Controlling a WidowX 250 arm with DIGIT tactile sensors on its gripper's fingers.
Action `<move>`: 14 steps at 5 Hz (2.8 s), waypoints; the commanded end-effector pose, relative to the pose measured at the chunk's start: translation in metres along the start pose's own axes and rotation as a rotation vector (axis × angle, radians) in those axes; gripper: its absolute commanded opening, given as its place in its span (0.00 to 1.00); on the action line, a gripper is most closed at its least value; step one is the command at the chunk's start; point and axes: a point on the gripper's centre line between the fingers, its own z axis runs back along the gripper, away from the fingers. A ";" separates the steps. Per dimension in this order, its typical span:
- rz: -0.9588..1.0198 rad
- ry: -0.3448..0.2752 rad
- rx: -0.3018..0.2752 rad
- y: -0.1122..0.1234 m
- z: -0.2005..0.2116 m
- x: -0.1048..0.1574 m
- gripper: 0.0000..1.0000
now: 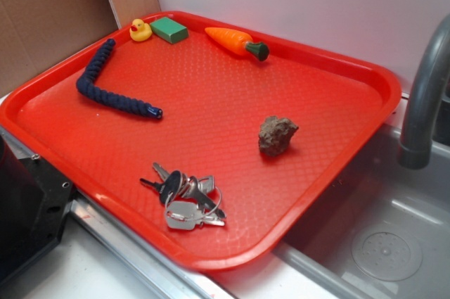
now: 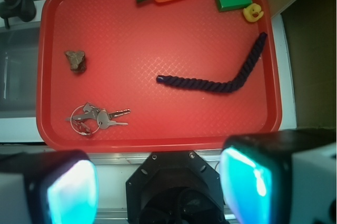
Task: Grab the blue rope.
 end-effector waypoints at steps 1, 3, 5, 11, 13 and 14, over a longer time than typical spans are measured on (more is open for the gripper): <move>0.000 0.000 0.000 0.000 0.000 0.000 1.00; 0.487 0.077 0.119 0.105 -0.075 0.029 1.00; 0.986 0.010 0.165 0.136 -0.136 0.025 1.00; 1.011 0.164 0.127 0.130 -0.228 0.027 0.00; 0.792 0.010 0.254 0.107 -0.167 0.047 0.00; 0.538 -0.058 0.295 0.085 -0.123 0.062 0.00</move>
